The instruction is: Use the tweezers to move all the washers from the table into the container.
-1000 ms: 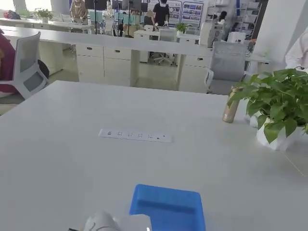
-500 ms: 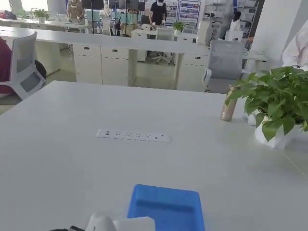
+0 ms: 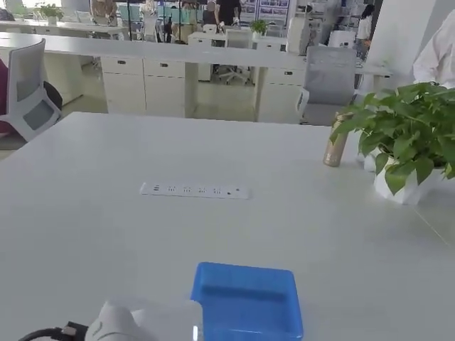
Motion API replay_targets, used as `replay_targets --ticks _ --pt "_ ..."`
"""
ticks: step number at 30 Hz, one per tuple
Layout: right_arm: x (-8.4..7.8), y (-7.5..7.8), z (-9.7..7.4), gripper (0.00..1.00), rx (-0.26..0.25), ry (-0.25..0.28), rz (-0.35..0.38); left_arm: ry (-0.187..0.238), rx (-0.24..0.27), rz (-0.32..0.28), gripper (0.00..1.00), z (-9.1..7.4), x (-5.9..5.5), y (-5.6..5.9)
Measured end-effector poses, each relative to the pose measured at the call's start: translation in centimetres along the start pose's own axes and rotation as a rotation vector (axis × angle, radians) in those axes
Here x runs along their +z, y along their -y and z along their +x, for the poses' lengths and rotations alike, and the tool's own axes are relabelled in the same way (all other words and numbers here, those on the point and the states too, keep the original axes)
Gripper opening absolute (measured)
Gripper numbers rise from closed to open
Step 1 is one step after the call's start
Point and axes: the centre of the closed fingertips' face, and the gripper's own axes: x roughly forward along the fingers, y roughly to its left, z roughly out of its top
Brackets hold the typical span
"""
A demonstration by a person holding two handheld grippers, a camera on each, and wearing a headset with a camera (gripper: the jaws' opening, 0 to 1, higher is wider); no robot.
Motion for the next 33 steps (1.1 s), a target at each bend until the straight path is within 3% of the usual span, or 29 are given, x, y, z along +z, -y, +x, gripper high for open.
replay_targets --ticks 9,18,25,29,30,32,33 --pt "-0.1 0.7 0.1 0.04 -0.009 0.013 0.037 -0.001 0.008 -0.025 0.00 0.1 -0.1 -0.9" --pt "-0.6 1.0 0.4 0.04 0.008 0.015 0.079 -0.045 0.004 0.012 0.00 0.6 -0.3 -1.0" --pt "-0.4 0.9 0.3 0.04 0.016 0.030 0.105 -0.055 0.002 0.030 0.00 0.7 0.0 -0.9" --pt "-0.5 0.9 0.4 0.04 0.023 0.041 0.139 -0.096 0.021 0.083 0.00 0.7 -0.5 -1.1" --pt "-0.4 1.1 0.4 0.04 0.013 0.044 0.136 -0.161 0.000 0.095 0.00 0.8 -1.6 -1.1" --pt "-0.7 1.1 0.5 0.03 0.008 0.027 0.141 -0.217 -0.012 0.134 0.00 1.2 -2.7 -0.9" --pt "-0.7 1.1 0.4 0.03 0.008 0.027 0.147 -0.175 -0.012 0.120 0.00 1.5 -2.2 -0.6"
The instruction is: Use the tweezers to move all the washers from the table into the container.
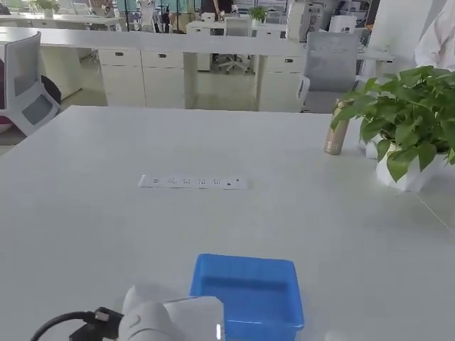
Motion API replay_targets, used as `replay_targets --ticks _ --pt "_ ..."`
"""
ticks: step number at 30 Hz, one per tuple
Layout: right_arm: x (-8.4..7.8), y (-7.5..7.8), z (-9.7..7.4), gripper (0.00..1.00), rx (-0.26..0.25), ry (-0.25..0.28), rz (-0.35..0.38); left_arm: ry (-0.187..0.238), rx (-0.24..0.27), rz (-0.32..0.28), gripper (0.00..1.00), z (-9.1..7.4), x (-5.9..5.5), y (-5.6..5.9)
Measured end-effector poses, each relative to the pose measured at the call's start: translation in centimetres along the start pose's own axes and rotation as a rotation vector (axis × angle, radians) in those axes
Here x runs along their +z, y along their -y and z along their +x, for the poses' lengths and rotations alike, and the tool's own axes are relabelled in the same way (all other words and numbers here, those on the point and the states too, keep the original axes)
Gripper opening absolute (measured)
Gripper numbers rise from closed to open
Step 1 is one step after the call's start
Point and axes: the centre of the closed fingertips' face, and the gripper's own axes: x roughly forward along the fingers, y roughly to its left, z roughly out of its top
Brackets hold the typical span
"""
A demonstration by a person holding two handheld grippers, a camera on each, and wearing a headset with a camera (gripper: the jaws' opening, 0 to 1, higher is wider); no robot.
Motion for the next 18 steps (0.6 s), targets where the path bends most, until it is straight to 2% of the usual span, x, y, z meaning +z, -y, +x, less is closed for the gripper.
replay_targets --ticks 1,2,3,8,10,12,15,16,18 --pt "0.0 -0.1 0.0 0.03 0.004 -0.003 -0.016 0.045 -0.014 -0.023 0.00 0.1 0.8 0.3" --pt "0.0 -0.2 0.0 0.03 0.001 -0.005 -0.026 0.094 -0.024 -0.089 0.00 0.0 1.5 0.5" --pt "0.0 -0.2 0.0 0.03 0.003 -0.005 -0.026 0.110 -0.020 -0.114 0.00 -0.1 1.7 0.3" --pt "-0.3 -0.3 -0.2 0.03 0.000 -0.006 -0.032 0.108 0.018 -0.119 0.00 -1.0 1.2 -0.4" --pt "-0.3 -0.6 -0.2 0.03 0.001 -0.010 -0.046 0.128 0.032 -0.140 0.00 -1.7 1.3 -0.8" --pt "-0.3 -0.8 -0.1 0.03 0.005 -0.017 -0.064 0.170 0.030 -0.167 0.03 -2.4 1.8 -0.9" --pt "-0.2 -1.0 0.0 0.04 0.007 -0.022 -0.084 0.227 0.008 -0.158 0.15 -3.1 3.1 -0.6" --pt "-0.2 -1.0 0.0 0.04 0.008 -0.022 -0.084 0.231 0.000 -0.153 0.15 -3.1 3.3 -0.4" --pt "-0.2 -1.1 0.0 0.04 0.009 -0.024 -0.093 0.229 -0.033 -0.133 0.10 -2.9 3.7 0.2"
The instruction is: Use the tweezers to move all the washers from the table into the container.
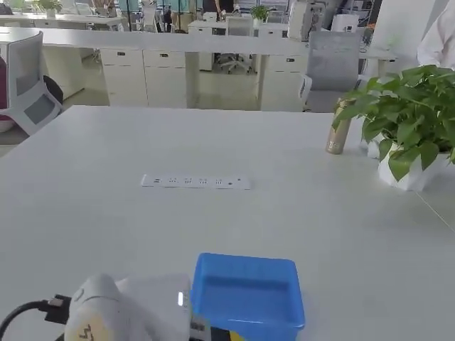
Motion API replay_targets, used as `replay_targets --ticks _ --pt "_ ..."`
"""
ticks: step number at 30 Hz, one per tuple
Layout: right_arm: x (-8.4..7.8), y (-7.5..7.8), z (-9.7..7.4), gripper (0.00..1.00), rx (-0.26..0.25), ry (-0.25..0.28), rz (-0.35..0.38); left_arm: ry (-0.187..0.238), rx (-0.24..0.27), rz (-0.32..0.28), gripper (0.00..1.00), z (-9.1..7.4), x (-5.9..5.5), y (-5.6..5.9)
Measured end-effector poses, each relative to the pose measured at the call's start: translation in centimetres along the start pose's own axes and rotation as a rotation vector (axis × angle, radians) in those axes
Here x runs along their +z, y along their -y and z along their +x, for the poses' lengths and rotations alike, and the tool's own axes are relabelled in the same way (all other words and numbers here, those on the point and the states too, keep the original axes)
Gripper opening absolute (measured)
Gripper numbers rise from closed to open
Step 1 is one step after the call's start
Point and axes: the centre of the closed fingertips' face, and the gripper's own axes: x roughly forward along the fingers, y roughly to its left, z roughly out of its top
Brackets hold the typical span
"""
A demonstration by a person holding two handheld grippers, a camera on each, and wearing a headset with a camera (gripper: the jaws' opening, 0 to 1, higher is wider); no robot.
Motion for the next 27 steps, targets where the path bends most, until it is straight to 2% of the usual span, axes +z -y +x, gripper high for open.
replay_targets --ticks 3,4,6,8,10,11,13,15,20,24,27 --pt "0.0 0.0 0.0 0.04 0.001 0.001 -0.001 -0.056 -0.035 0.029 0.00 0.6 -0.6 0.5" --pt "0.0 0.1 -0.1 0.04 -0.002 0.001 -0.001 -0.068 -0.042 0.026 0.00 1.0 -0.8 0.6" --pt "0.0 0.1 -0.2 0.04 -0.001 0.005 0.018 -0.059 -0.036 0.034 0.00 1.2 -0.5 0.4" --pt "0.0 0.2 -0.2 0.04 -0.001 0.014 0.043 -0.066 -0.040 0.019 0.00 1.3 -0.5 0.4" --pt "0.0 0.2 -0.2 0.05 0.000 0.014 0.067 -0.071 -0.045 0.030 0.00 1.4 -0.5 0.4" --pt "-0.2 0.0 -0.2 0.08 0.007 -0.003 0.093 -0.073 -0.045 0.026 0.00 1.4 -0.5 0.4" --pt "0.0 0.0 -0.3 0.11 0.007 0.012 0.087 -0.076 -0.051 0.028 0.00 1.4 -0.5 0.4" --pt "-0.2 0.2 -0.8 0.09 -0.010 -0.005 0.062 -0.080 -0.053 0.028 0.00 1.4 -0.5 0.3" --pt "-0.4 0.5 -1.6 0.06 -0.009 0.013 0.095 -0.086 -0.066 0.035 0.00 1.4 -0.5 0.3" --pt "-0.3 0.4 -1.6 0.05 -0.006 0.012 0.086 -0.089 -0.083 0.046 0.00 1.7 -0.3 0.5" --pt "-0.3 0.6 -1.6 0.05 -0.009 0.011 0.077 -0.093 -0.077 0.052 0.00 1.7 -0.2 0.2"
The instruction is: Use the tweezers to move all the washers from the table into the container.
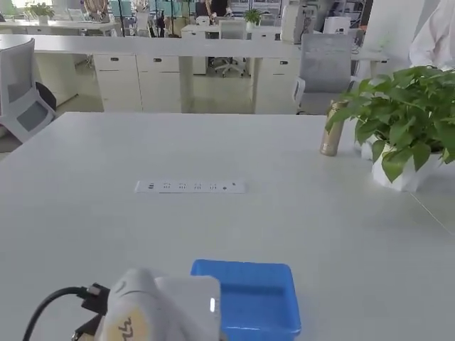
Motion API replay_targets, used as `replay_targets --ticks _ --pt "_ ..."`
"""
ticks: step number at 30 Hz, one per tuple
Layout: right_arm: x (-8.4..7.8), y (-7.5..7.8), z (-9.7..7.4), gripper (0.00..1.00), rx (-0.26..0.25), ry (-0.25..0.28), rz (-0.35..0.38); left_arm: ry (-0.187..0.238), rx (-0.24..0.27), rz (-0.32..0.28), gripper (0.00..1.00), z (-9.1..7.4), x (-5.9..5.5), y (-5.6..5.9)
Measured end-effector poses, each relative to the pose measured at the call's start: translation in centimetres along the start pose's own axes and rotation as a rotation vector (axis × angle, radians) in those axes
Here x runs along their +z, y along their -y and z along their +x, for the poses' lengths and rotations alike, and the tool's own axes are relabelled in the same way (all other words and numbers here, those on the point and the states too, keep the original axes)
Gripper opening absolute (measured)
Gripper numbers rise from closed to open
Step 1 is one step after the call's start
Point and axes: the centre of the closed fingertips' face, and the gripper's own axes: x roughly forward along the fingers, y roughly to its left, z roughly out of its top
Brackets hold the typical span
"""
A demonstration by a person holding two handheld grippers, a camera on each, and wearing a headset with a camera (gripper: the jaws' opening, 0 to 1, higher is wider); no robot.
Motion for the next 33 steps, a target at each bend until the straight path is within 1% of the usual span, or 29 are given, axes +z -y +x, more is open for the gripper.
replay_targets --ticks 2,3,4,5,6,8,9,10,12,14,15,16,19,20,21,22,23,24,25,27,28,29,30,31,33 --pt "0.0 0.1 0.1 0.04 -0.003 0.000 0.004 -0.002 0.007 0.004 0.00 0.0 0.0 -0.2" --pt "0.0 0.3 0.1 0.04 -0.003 0.007 0.032 0.011 0.016 -0.006 0.00 -0.1 0.1 -0.5" --pt "0.0 0.3 0.1 0.04 0.004 0.012 0.053 0.071 0.016 -0.045 0.00 -0.1 0.8 -0.4" --pt "0.0 0.5 0.1 0.03 -0.005 0.010 0.056 0.118 0.038 -0.090 0.00 -0.4 1.3 -0.8" --pt "-0.1 0.7 0.0 0.03 -0.009 0.011 0.073 0.147 0.069 -0.126 0.02 -0.8 1.5 -1.2" --pt "0.0 0.8 0.0 0.03 -0.010 0.020 0.101 0.209 0.123 -0.184 0.12 -1.8 1.8 -1.9" --pt "0.0 0.8 0.0 0.03 -0.014 0.022 0.113 0.227 0.139 -0.206 0.16 -2.2 1.8 -2.1" --pt "-0.1 0.9 -0.1 0.03 -0.015 0.028 0.148 0.243 0.168 -0.228 0.18 -2.8 1.6 -2.4" --pt "-0.1 1.3 -0.1 0.03 -0.021 0.038 0.195 0.262 0.230 -0.246 0.20 -4.0 1.1 -2.8" --pt "0.1 1.6 -0.2 0.03 -0.021 0.057 0.238 0.273 0.285 -0.273 0.27 -4.9 0.7 -3.1" --pt "0.3 1.7 -0.4 0.03 -0.018 0.076 0.255 0.282 0.312 -0.293 0.33 -5.4 0.3 -3.1" --pt "0.5 1.8 -0.5 0.03 -0.020 0.094 0.271 0.287 0.329 -0.307 0.36 -5.8 0.0 -3.1" --pt "1.4 2.2 -1.1 0.03 -0.023 0.150 0.323 0.298 0.401 -0.345 0.44 -6.9 -1.1 -2.9" --pt "1.2 2.4 -1.1 0.03 -0.027 0.158 0.330 0.300 0.416 -0.355 0.46 -7.1 -1.4 -2.8" --pt "1.2 2.6 -1.4 0.03 -0.033 0.162 0.336 0.305 0.458 -0.377 0.49 -7.6 -1.9 -2.8" --pt "1.3 2.7 -1.6 0.03 -0.041 0.162 0.337 0.313 0.483 -0.392 0.51 -7.9 -2.2 -2.7" --pt "1.3 2.7 -1.7 0.03 -0.044 0.162 0.339 0.317 0.495 -0.397 0.55 -8.0 -2.3 -2.7" --pt "1.3 2.8 -2.0 0.03 -0.056 0.156 0.337 0.338 0.583 -0.409 0.59 -9.0 -2.8 -3.0" --pt "1.4 3.0 -2.2 0.03 -0.066 0.154 0.336 0.359 0.636 -0.411 0.61 -9.6 -2.9 -3.0" --pt "1.7 3.1 -2.6 0.03 -0.074 0.154 0.334 0.371 0.687 -0.435 0.64 -10.2 -3.4 -2.9" --pt "1.9 3.2 -2.8 0.03 -0.079 0.153 0.332 0.365 0.723 -0.425 0.67 -10.5 -3.7 -2.8" --pt "2.0 3.3 -3.0 0.03 -0.086 0.152 0.324 0.362 0.747 -0.429 0.69 -10.8 -4.0 -2.8" --pt "2.3 3.5 -3.2 0.03 -0.093 0.150 0.316 0.354 0.769 -0.445 0.71 -11.0 -4.4 -2.6" --pt "2.5 3.6 -3.3 0.03 -0.093 0.149 0.316 0.355 0.779 -0.448 0.74 -11.1 -4.5 -2.6" --pt "3.0 3.9 -3.7 0.03 -0.100 0.154 0.314 0.372 0.795 -0.470 0.82 -11.3 -4.7 -2.4"
